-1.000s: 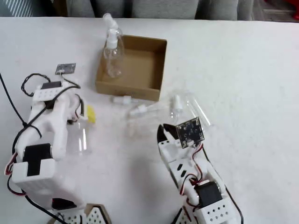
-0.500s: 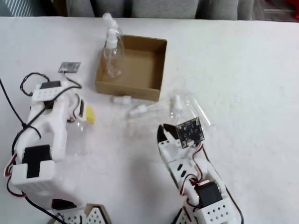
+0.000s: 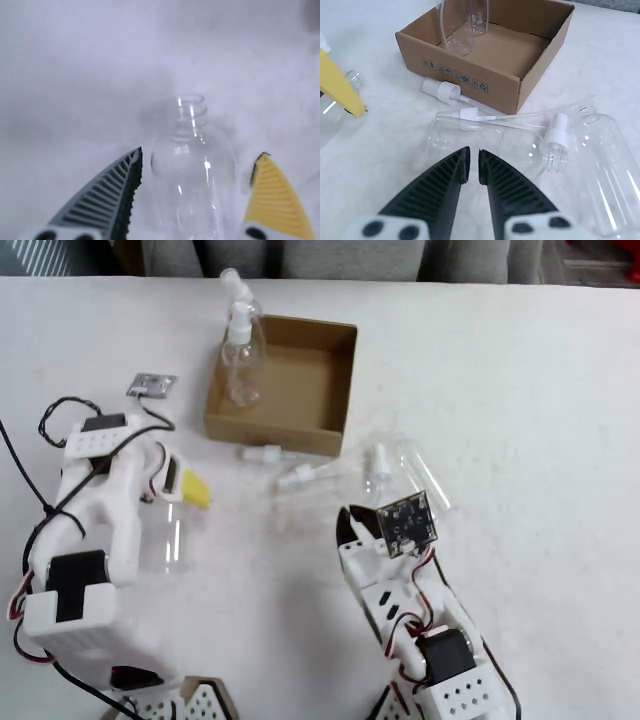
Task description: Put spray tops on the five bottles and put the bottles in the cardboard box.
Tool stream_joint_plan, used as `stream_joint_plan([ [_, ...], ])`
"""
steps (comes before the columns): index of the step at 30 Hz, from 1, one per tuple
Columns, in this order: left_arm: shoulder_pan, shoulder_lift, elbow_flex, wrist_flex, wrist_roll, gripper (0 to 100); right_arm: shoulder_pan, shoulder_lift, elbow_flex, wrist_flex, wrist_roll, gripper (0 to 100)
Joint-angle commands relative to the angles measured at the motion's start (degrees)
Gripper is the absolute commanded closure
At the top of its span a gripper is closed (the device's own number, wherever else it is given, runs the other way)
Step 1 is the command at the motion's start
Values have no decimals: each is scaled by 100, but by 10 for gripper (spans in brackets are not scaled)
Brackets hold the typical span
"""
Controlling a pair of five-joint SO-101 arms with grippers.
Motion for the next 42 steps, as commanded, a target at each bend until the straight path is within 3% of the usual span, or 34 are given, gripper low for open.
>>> stream_joint_plan([
  [1, 163, -365, -387, 79, -475, 668, -13, -40, 53, 13, 70, 981],
  [9, 233, -330, -387, 44, -554, 678, -13, -40, 53, 13, 70, 981],
  [18, 242, -365, -211, 141, -281, 981, -13, -40, 53, 4, 70, 981],
  [22, 251, -365, -211, 237, 264, 965, -13, -40, 53, 4, 70, 981],
  [29, 251, -365, -220, 132, 343, 959, -13, -40, 53, 4, 70, 981],
  [32, 233, -382, -431, 141, 360, 885, -13, -40, 53, 4, 70, 981],
  [37, 233, -382, -1178, 993, 325, 694, -13, -40, 53, 13, 70, 981],
  [42, 233, -382, -1793, 1758, 132, 691, -13, -40, 53, 13, 70, 981],
])
